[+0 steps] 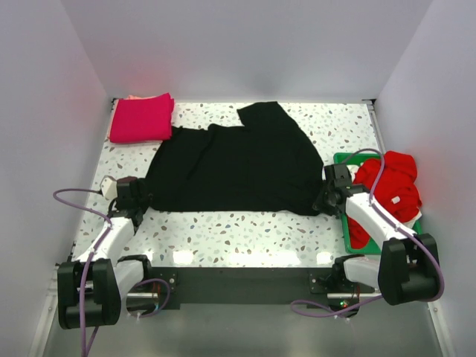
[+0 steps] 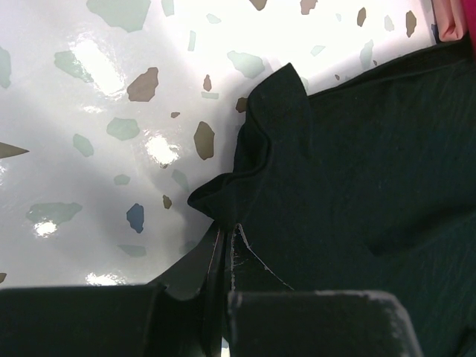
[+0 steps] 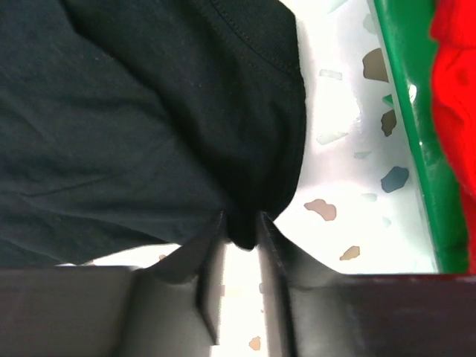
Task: Fold and stack the t-shirts
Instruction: Fold the tshirt
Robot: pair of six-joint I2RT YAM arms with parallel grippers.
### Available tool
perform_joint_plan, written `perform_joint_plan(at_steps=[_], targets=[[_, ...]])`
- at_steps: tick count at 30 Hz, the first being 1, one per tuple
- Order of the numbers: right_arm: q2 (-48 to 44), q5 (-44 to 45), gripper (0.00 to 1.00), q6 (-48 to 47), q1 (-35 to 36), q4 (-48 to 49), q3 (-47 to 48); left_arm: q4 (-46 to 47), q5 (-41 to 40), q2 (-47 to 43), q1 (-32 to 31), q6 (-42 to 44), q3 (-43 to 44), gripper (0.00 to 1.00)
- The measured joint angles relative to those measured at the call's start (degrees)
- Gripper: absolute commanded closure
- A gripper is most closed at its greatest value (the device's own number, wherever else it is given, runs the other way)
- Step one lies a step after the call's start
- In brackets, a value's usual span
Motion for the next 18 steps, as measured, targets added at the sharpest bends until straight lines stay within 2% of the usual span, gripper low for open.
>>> perform_joint_plan(at_steps=[2,6,13,18], targets=[[0.07,0.00,0.90,-0.04,0.00,-0.07,0.20,0.00,0.00,0.00,0.00,0.00,0.00,1.00],[0.79,0.50,0.98,-1.03,0.00,-1.66,3.10,-0.15,-0.07,0.00,0.00,0.02,0.00,1.00],[0.31,3.72,0.97,-4.83,-0.15,-7.13,11.61,-2.16,-0.72,-0.74,0.00,0.09,0.04,1.00],[-2.08,3.63,0.95,-6.80,-1.81,-10.62,12.13,-6.27,-1.44,-2.38,0.00,0.44,0.85,1.00]])
